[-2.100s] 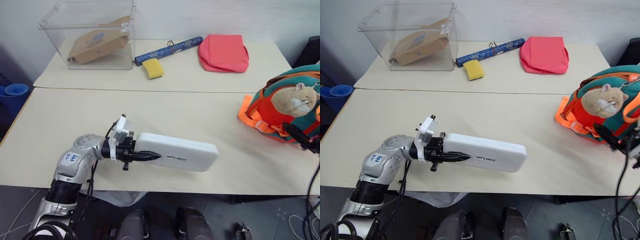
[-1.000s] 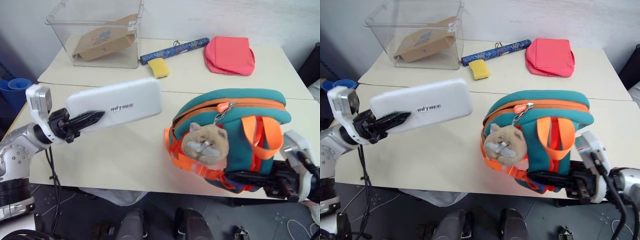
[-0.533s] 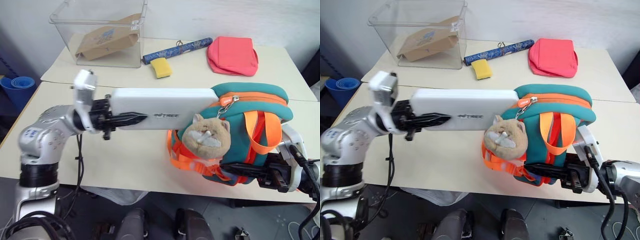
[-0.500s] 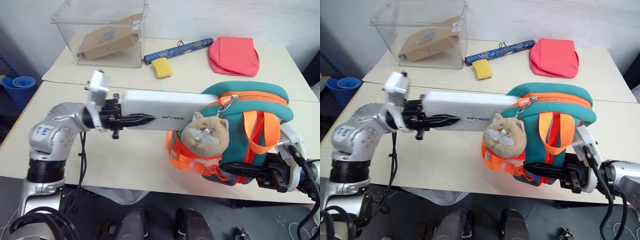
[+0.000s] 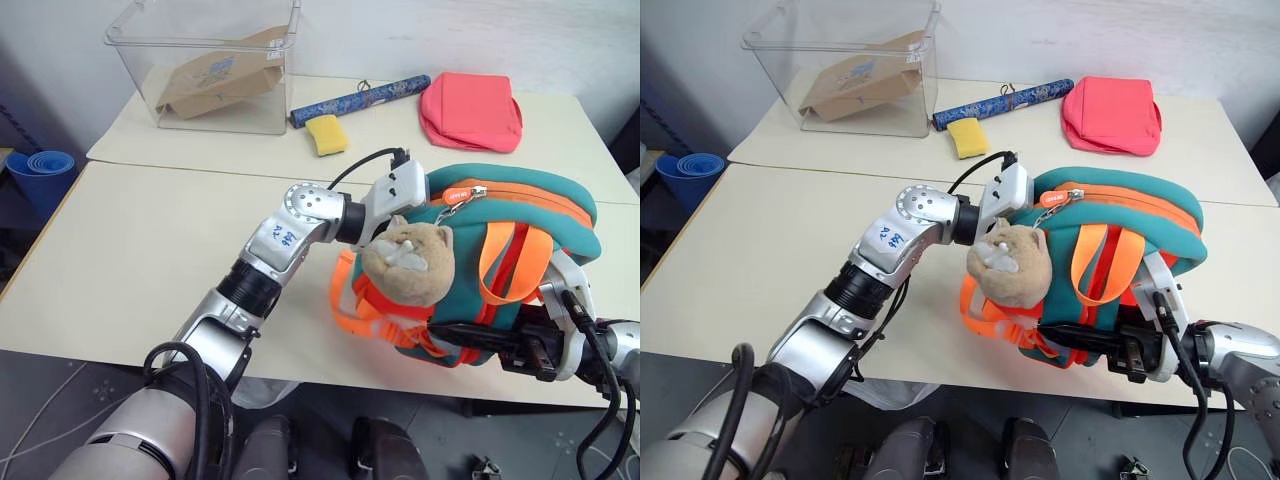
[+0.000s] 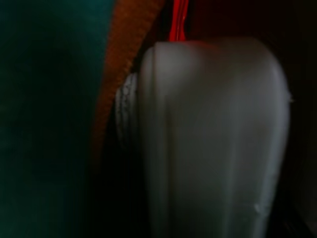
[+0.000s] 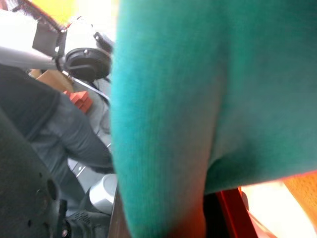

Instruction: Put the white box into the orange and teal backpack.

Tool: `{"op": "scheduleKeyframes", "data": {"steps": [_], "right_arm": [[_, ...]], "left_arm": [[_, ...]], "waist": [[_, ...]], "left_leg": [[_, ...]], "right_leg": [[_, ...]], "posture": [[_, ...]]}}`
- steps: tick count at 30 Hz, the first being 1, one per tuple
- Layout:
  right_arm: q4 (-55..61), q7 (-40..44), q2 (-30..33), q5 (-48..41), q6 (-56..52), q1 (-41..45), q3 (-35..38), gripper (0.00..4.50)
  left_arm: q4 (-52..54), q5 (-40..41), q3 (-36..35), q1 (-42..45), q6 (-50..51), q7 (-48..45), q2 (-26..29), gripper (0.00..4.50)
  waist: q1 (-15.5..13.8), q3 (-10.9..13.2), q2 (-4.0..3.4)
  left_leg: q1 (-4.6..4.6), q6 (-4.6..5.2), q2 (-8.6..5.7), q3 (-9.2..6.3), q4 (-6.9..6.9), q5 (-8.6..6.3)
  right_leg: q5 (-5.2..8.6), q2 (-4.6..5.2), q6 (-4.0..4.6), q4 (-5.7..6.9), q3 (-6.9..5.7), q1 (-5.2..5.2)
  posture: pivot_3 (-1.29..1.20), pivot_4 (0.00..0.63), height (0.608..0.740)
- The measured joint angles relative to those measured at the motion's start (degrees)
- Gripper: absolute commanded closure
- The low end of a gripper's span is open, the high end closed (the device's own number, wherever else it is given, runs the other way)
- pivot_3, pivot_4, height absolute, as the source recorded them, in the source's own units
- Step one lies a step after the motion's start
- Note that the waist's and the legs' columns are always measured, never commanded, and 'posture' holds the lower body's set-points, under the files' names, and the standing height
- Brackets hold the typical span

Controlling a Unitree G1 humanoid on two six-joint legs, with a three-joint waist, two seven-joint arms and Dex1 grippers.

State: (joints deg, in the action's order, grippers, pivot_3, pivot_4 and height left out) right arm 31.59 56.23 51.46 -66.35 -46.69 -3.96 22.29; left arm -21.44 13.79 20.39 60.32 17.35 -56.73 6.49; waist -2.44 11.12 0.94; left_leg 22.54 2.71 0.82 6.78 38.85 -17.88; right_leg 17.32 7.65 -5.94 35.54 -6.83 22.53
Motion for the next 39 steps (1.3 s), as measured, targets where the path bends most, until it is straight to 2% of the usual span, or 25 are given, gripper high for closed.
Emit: {"op": "scheduleKeyframes", "data": {"steps": [4,7,10,13,15,21,24,27,31,34,39], "right_arm": [[0.80,-2.01,-1.33,0.18,0.68,0.01,0.00,4.50],[1.28,-3.64,-3.20,1.15,1.75,-0.12,-0.20,4.50],[1.23,-5.49,-5.65,2.55,2.90,0.06,-1.80,4.50],[1.17,-7.06,-7.23,4.43,3.90,0.93,-2.75,4.50],[1.09,-7.70,-7.95,5.25,4.28,1.38,-3.77,4.50],[0.33,-9.36,-9.56,6.70,4.56,4.88,-6.48,4.50],[-0.23,-9.89,-9.59,6.62,4.05,6.74,-7.13,4.50],[-0.23,-10.45,-9.59,5.92,3.59,7.78,-7.52,4.50],[-0.24,-10.90,-9.55,4.80,2.69,8.04,-7.52,4.50],[-0.23,-11.25,-9.54,4.29,2.64,8.04,-7.50,4.50],[-0.18,-11.83,-9.54,4.23,2.70,6.68,-6.95,4.50]], "left_arm": [[0.16,2.18,-4.40,-1.85,-1.55,-2.49,1.25,0.93],[0.19,6.87,-9.03,-3.75,-1.99,-8.96,5.22,0.93],[0.20,13.59,-15.56,-3.99,1.32,-16.70,11.63,0.93],[0.55,14.51,-16.71,-4.70,2.99,-23.77,19.57,0.93],[1.95,14.37,-16.62,-6.51,3.60,-26.69,22.59,0.93],[16.47,15.86,-17.36,-12.98,6.84,-22.41,22.37,0.93],[22.60,15.94,-16.97,-15.35,6.91,-17.35,18.42,0.93],[23.92,16.16,-17.06,-16.44,7.03,-12.79,14.70,0.93],[25.67,16.75,-16.74,-17.14,7.11,-10.22,11.79,1.68],[25.62,17.44,-17.11,-17.11,6.99,-8.80,10.56,2.57],[23.27,17.92,-18.60,-14.89,6.32,-9.15,14.67,3.85]], "waist": [[0.48,0.00,0.00],[1.30,0.01,-0.02],[1.70,0.01,-0.03],[1.69,0.00,-0.05],[1.53,0.00,-0.06],[1.00,0.00,-0.05],[1.08,0.00,-0.05],[1.08,0.00,-0.05],[1.11,0.00,-0.05],[1.09,0.00,-0.05],[1.09,0.00,-0.06]], "left_leg": [[0.00,-0.02,0.04,-0.05,0.09,-0.01],[0.02,-0.07,0.08,-0.05,0.10,-0.02],[0.01,-0.14,0.13,-0.05,0.12,-0.01],[-0.02,-0.12,0.04,-0.06,0.12,-0.02],[0.00,-0.06,-0.01,-0.06,0.14,-0.05],[0.18,0.10,-0.07,-0.22,0.29,-0.15],[0.17,0.08,-0.05,-0.22,0.29,-0.14],[0.16,0.03,-0.02,-0.21,0.29,-0.10],[0.15,0.03,-0.01,-0.19,0.28,-0.11],[0.15,0.04,-0.02,-0.19,0.28,-0.11],[0.15,0.04,-0.02,-0.19,0.28,-0.11]], "right_leg": [[0.00,0.06,0.00,0.04,0.00,-0.03],[0.00,0.02,0.00,0.08,-0.01,0.00],[0.01,-0.05,0.03,0.14,-0.06,0.01],[0.01,-0.18,0.03,0.32,-0.10,-0.01],[0.01,-0.18,0.02,0.34,-0.07,-0.03],[-0.05,-0.02,-0.07,0.26,-0.07,-0.05],[-0.05,-0.03,-0.08,0.27,-0.07,-0.07],[-0.05,-0.08,-0.08,0.28,-0.08,-0.07],[-0.05,-0.09,-0.08,0.28,-0.08,-0.06],[-0.05,-0.09,-0.08,0.27,-0.07,-0.07],[-0.05,-0.12,-0.08,0.28,-0.09,-0.06]], "posture": [[0.00,0.150,0.740],[0.00,0.150,0.740],[0.00,0.150,0.740],[0.00,0.150,0.740],[0.00,0.150,0.740],[0.00,0.150,0.740],[0.00,0.150,0.740],[0.00,0.150,0.740],[0.00,0.150,0.740],[0.00,0.150,0.740],[0.00,0.150,0.740]]}}
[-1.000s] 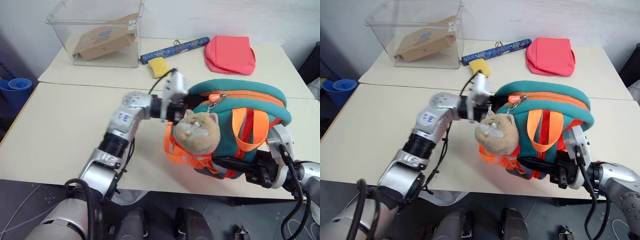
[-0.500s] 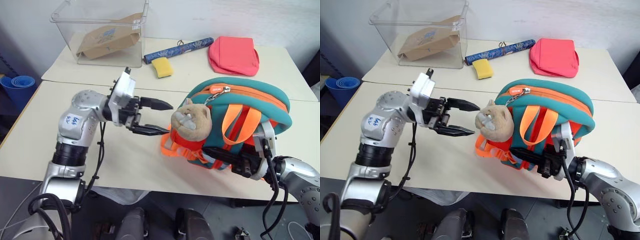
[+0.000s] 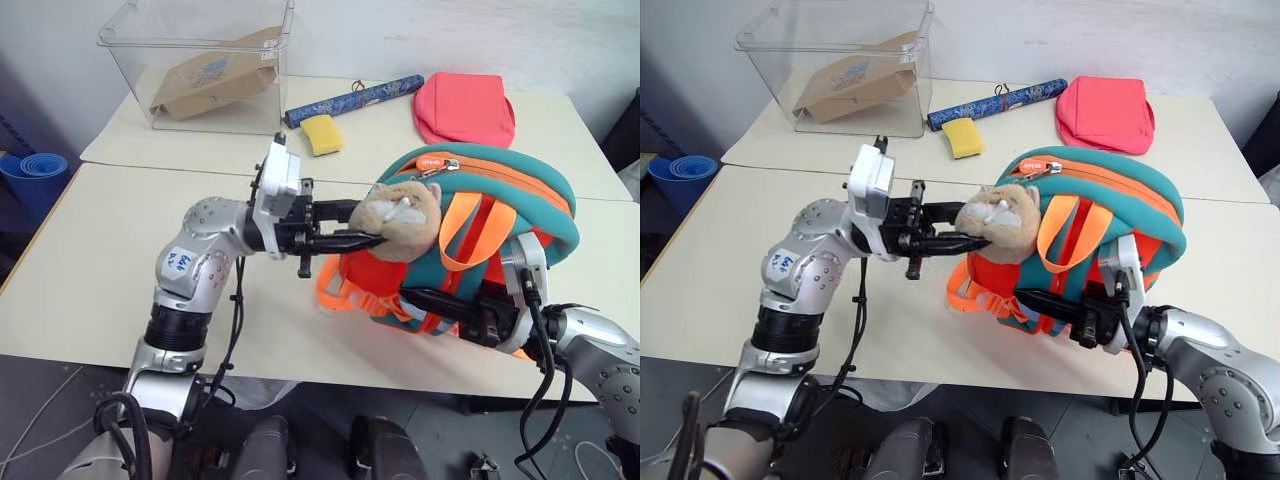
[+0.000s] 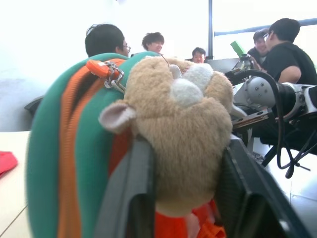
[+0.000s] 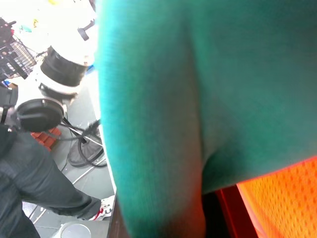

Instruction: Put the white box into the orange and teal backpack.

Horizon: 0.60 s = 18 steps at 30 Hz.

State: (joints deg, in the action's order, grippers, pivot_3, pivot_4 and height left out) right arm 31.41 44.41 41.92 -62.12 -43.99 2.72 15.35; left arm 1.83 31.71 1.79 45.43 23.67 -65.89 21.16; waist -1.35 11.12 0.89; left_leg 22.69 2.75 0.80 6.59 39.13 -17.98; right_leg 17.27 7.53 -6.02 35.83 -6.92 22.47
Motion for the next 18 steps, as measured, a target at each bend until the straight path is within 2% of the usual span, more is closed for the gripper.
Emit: {"op": "scheduleKeyframes", "data": {"steps": [2,5,9,13,18], "right_arm": [[0.03,-0.32,0.00,0.01,0.14,-1.34,0.90,4.50],[0.11,-0.74,0.00,0.04,0.47,-2.94,1.54,4.50],[0.57,-0.97,-0.46,0.14,1.86,-6.41,3.27,4.50],[0.88,-1.31,-1.56,0.49,3.60,-8.71,3.53,4.50],[0.83,-1.15,-3.73,2.65,6.49,-11.84,3.63,4.50]], "left_arm": [[-4.40,-1.53,-1.34,2.07,-2.22,-0.09,3.18,4.08],[-12.17,-5.47,-1.76,5.00,-5.97,-0.56,8.48,4.08],[-24.62,-16.33,2.51,7.14,-16.56,-1.16,14.31,4.08],[-34.29,-23.36,7.83,7.30,-26.26,-1.37,12.36,4.08],[-33.88,-22.89,9.22,1.81,-27.17,-3.86,7.42,4.08]], "waist": [[0.02,0.00,0.00],[0.02,0.00,0.00],[-0.06,0.00,0.00],[-0.26,-0.01,0.01],[0.14,-0.01,0.00]], "left_leg": [[-0.01,0.00,0.00,0.03,0.00,0.00],[-0.02,0.00,-0.01,0.05,-0.02,0.00],[-0.03,0.06,-0.06,0.12,-0.06,-0.04],[0.00,0.18,-0.11,0.13,-0.03,-0.10],[0.00,0.21,-0.09,0.15,-0.03,-0.16]], "right_leg": [[0.00,-0.04,0.00,0.00,-0.02,0.01],[0.00,-0.08,0.00,0.01,-0.06,0.02],[0.00,-0.07,0.00,0.00,-0.43,0.03],[-0.04,0.02,-0.07,-0.01,-0.48,0.03],[-0.05,0.03,-0.09,-0.03,-0.46,0.04]], "posture": [[0.00,0.150,0.740],[0.00,0.150,0.740],[0.00,0.150,0.740],[0.00,0.150,0.740],[0.00,0.150,0.740]]}}
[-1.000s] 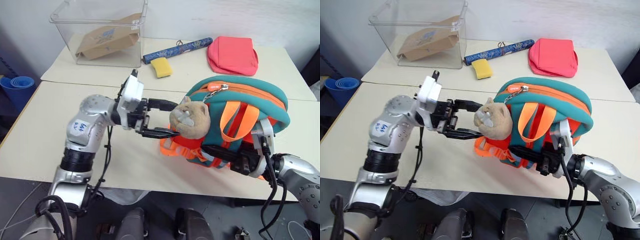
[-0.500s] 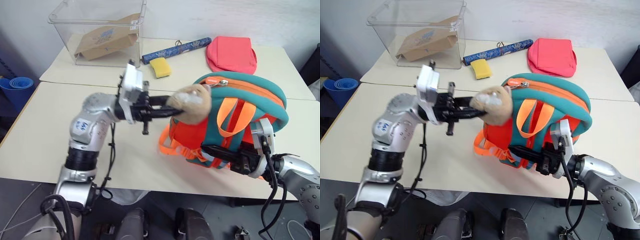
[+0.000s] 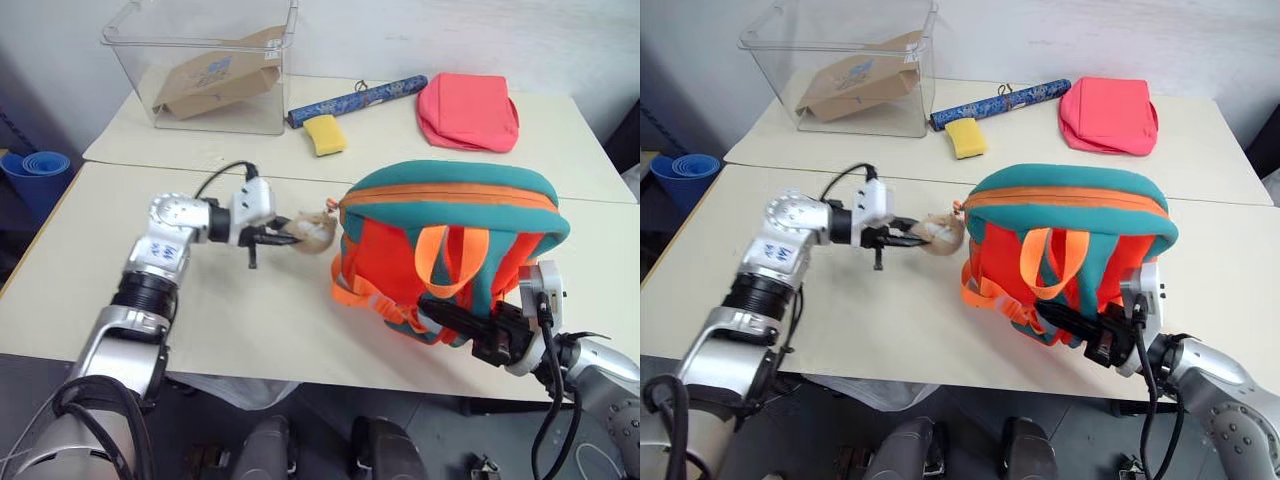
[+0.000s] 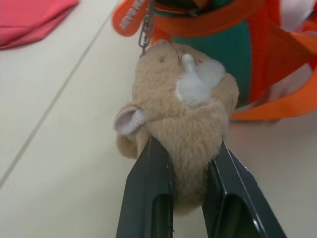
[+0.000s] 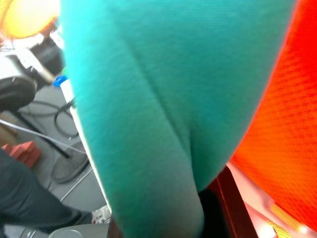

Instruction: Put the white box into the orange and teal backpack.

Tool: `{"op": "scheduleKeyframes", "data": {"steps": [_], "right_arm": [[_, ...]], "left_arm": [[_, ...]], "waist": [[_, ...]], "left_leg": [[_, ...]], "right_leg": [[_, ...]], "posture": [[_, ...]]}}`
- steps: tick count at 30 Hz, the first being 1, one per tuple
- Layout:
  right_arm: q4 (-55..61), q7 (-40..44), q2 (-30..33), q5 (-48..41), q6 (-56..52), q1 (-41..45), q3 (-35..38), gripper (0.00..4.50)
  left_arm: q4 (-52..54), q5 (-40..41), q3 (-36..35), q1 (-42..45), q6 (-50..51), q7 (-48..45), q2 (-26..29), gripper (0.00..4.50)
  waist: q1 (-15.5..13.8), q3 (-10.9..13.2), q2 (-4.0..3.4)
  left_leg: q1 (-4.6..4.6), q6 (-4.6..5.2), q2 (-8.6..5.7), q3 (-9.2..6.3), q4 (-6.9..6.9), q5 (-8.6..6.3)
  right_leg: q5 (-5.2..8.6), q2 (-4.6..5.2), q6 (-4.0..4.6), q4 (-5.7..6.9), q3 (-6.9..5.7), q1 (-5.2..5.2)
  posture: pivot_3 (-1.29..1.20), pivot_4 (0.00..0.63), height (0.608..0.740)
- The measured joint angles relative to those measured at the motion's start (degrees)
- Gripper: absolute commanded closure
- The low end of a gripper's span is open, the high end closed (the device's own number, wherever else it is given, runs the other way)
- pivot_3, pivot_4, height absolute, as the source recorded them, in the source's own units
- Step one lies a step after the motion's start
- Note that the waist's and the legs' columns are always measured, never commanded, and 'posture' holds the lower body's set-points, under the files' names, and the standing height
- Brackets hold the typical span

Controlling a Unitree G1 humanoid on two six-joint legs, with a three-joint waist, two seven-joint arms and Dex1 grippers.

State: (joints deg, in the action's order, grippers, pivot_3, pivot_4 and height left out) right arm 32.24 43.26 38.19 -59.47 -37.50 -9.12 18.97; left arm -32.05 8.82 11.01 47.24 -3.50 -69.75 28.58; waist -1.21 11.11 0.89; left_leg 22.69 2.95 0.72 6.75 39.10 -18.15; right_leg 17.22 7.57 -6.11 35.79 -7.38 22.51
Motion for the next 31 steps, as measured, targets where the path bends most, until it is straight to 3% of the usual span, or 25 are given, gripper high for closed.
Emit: {"op": "scheduleKeyframes", "data": {"steps": [6,8,14,19,21,22,25,31], "right_arm": [[-2.92,1.09,-3.26,6.75,6.51,-1.32,-0.52,4.50],[-5.22,1.23,-3.88,10.76,9.71,-0.70,-0.77,4.50],[-7.32,4.69,-3.09,16.75,17.08,-0.54,-0.17,2.56],[-8.45,14.66,5.26,19.86,22.78,-9.10,11.07,0.92],[-12.79,20.77,8.81,23.81,27.91,-12.64,13.27,0.17],[-15.29,22.58,9.58,25.46,30.04,-13.56,13.97,0.04],[-27.76,26.15,9.89,29.45,37.30,-11.86,15.36,0.04],[-39.44,27.83,10.43,34.56,47.16,-3.51,13.47,0.04]], "left_arm": [[8.58,2.87,-1.45,-8.65,3.67,-0.02,-1.19,4.08],[11.42,3.54,-1.58,-11.14,4.31,0.62,-1.49,3.43],[22.28,8.12,-5.32,-15.31,13.27,1.91,2.73,1.60],[29.09,13.58,-15.31,-25.02,17.50,-0.31,13.25,0.13],[30.58,14.35,-18.67,-29.97,14.19,-0.91,14.14,0.11],[30.67,14.35,-19.60,-31.92,13.16,-1.02,14.52,0.11],[29.73,13.56,-21.53,-37.01,10.22,-0.79,15.47,0.11],[34.33,13.38,-23.77,-44.72,8.05,1.68,16.24,0.11]], "waist": [[0.02,-0.01,-0.02],[-0.20,-0.01,-0.02],[-0.01,-0.01,-0.04],[0.51,0.01,-0.09],[0.48,0.01,-0.11],[0.28,0.02,-0.11],[0.10,0.03,-0.12],[0.78,0.07,-0.32]], "left_leg": [[-0.24,-0.03,0.03,0.02,0.01,0.01],[-0.24,-0.02,0.02,0.01,0.01,0.00],[-0.22,-0.13,0.10,0.02,-0.03,-0.06],[-0.33,-0.16,0.15,0.09,-0.09,-0.09],[-0.49,-0.09,0.14,0.13,-0.10,-0.21],[-0.51,-0.08,0.15,0.11,-0.10,-0.26],[-0.52,-0.09,0.14,0.11,-0.10,-0.32],[-0.51,-0.26,0.17,0.13,-0.18,-0.38]], "right_leg": [[0.00,0.11,0.00,0.03,0.17,-0.15],[0.00,0.12,0.00,0.01,0.48,-0.15],[0.01,0.15,0.01,0.04,0.64,-0.09],[0.03,0.11,0.05,-0.09,0.68,-0.19],[0.03,0.18,0.04,-0.34,0.73,-0.31],[0.03,0.20,0.04,-0.37,0.71,-0.35],[0.03,0.30,0.04,-0.45,0.74,-0.37],[0.12,0.37,0.20,-0.22,0.80,-0.14]], "posture": [[0.00,0.150,0.740],[0.00,0.150,0.740],[0.00,0.150,0.740],[0.00,0.150,0.740],[0.00,0.150,0.740],[0.00,0.150,0.740],[0.00,0.150,0.740],[0.00,0.150,0.740]]}}
